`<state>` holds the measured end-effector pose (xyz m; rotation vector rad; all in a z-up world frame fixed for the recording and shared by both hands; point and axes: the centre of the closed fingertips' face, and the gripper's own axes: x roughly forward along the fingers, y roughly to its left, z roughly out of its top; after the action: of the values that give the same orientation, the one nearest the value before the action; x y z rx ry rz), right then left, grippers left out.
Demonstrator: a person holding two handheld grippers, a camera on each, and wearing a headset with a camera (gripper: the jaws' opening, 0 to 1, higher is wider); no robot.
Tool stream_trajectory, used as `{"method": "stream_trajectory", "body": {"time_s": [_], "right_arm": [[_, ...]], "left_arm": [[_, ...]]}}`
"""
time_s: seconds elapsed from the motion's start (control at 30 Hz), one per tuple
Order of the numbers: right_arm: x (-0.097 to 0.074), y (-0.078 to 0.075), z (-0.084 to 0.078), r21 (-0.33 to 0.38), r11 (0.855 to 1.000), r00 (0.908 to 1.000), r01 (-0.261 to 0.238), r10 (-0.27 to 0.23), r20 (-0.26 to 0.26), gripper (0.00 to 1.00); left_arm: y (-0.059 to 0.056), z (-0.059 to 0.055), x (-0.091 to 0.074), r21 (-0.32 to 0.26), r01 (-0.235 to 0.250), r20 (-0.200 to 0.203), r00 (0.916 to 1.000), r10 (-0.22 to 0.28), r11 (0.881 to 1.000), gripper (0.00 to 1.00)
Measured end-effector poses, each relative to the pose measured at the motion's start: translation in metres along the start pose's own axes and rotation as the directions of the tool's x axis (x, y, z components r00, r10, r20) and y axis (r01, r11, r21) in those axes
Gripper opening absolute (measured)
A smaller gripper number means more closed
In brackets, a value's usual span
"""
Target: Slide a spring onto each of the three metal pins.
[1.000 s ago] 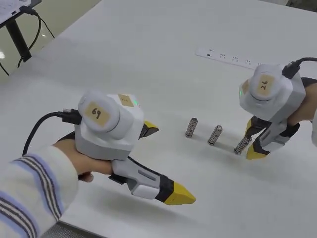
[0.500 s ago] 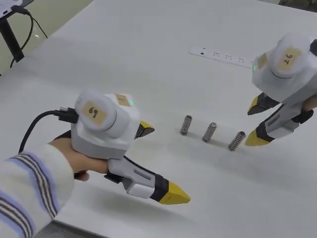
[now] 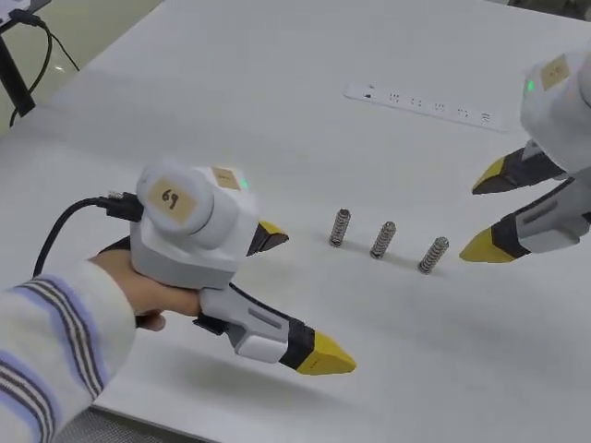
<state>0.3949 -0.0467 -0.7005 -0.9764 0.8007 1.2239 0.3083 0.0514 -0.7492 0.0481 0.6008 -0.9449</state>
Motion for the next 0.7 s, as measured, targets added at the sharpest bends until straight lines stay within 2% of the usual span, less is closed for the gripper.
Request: {"method": "stream_trajectory", "body": {"time_s": [0.2, 0.3, 0.4, 0.57, 0.7], "right_arm": [[-0.004, 0.002, -0.002, 0.043, 0.998, 0.9981, 0.04, -0.042, 0.044, 0.62], [-0.004, 0.006, -0.003, 0.088, 0.995, 0.9948, 0.048, -0.056, 0.086, 0.69], [-0.004, 0.015, -0.001, 0.139, 0.99, 0.9891, 0.031, -0.051, 0.138, 0.72], [-0.001, 0.024, -0.008, 0.174, 0.984, 0.9849, 0.024, -0.054, 0.165, 0.77], [-0.001, 0.032, -0.011, 0.226, 0.974, 0.9787, 0.019, -0.064, 0.195, 0.8]], "left_arm": [[-0.001, 0.003, -0.002, 0.003, 0.002, 0.004, 1.0, -0.002, 1.0, 0.98], [-0.002, 0.006, -0.003, 0.0, 0.006, 0.014, 0.9999, -0.006, 1.0, 0.98], [-0.002, 0.007, -0.004, 0.001, 0.006, 0.012, 0.9999, -0.006, 1.0, 0.98], [-0.002, 0.006, -0.004, 0.0, 0.004, 0.007, 1.0, -0.004, 1.0, 0.98], [-0.003, 0.007, -0.006, -0.003, 0.004, 0.009, 1.0, -0.004, 1.0, 0.98]]}}
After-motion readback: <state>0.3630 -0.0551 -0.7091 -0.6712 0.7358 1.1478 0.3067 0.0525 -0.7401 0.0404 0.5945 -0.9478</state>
